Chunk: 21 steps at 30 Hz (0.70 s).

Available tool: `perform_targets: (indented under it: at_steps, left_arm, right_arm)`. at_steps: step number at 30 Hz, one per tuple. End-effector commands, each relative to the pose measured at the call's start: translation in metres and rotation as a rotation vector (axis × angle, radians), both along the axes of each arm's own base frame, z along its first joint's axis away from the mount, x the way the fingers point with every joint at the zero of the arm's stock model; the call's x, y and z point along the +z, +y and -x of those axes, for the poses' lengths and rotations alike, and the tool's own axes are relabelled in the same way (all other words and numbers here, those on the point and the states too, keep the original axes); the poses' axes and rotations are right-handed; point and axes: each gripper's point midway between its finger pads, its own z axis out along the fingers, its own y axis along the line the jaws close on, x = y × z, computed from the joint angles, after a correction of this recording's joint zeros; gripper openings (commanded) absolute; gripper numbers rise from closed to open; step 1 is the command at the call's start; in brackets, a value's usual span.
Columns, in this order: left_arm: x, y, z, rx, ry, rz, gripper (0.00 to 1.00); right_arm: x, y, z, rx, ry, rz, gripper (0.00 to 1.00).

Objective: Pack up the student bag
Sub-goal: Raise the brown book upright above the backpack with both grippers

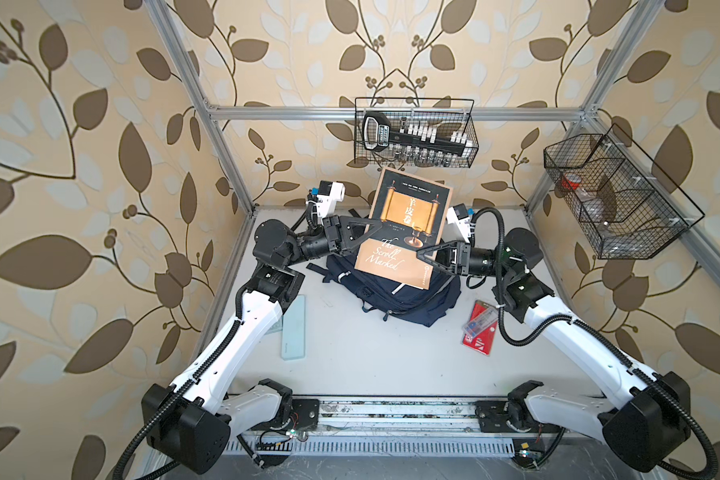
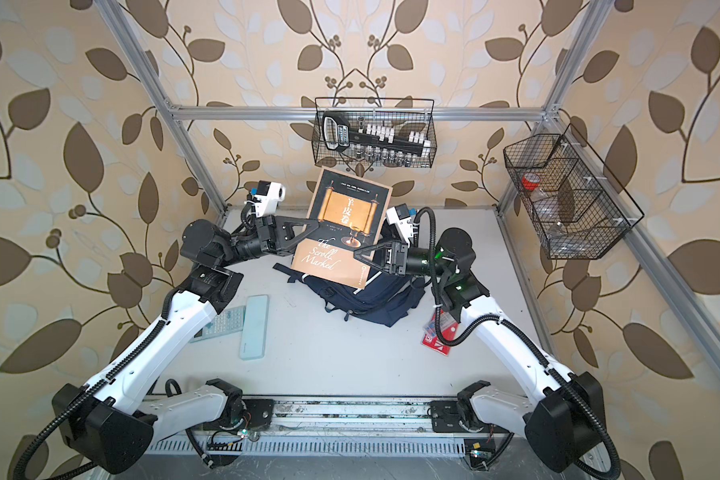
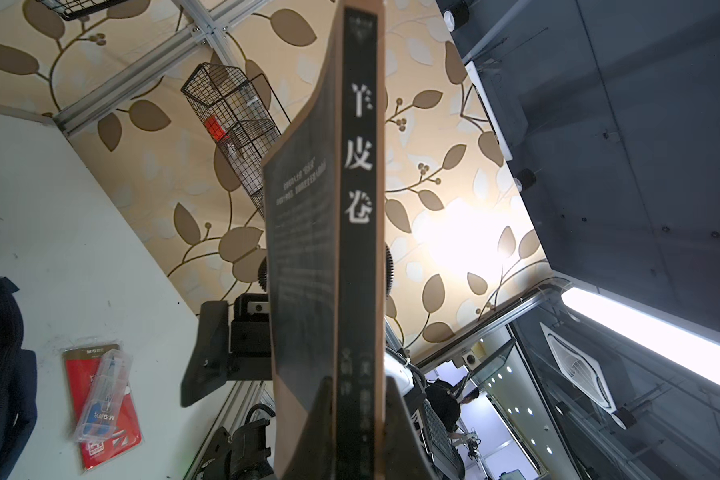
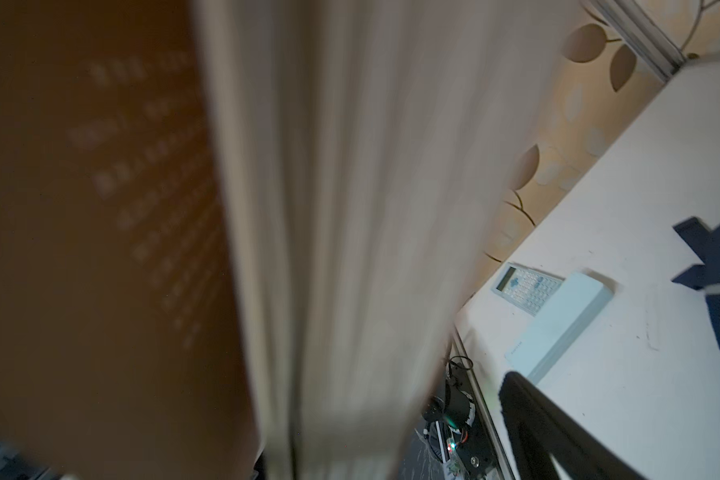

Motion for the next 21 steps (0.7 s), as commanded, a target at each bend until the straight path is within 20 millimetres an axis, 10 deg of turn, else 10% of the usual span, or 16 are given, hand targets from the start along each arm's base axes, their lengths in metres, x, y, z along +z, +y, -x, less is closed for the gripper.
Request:
perform_targets:
  at_steps: [1,9,17,21]
  left_arm:
    - [0.039,0.006,0.025,-0.019,-0.159,0.068,0.00]
    - [0.025,0.004,0.018,-0.008,-0.122,0.058,0.00]
    - [-0.002,0.000,0.003,0.017,-0.078,0.009,0.00]
    - [-0.014,-0.002,-0.002,0.020,-0.060,-0.009,0.00]
  right_arm:
    - [0.034,-0.004,0.021,0.044,-0.136,-0.050,0.97]
    - [0.053,-0.010,0.031,0.029,-0.187,-0.082,0.59]
    - [0.053,-0.014,0.034,0.003,-0.184,-0.075,0.48]
    - [0.037,-0.012,0.018,-0.065,-0.116,-0.008,0.22]
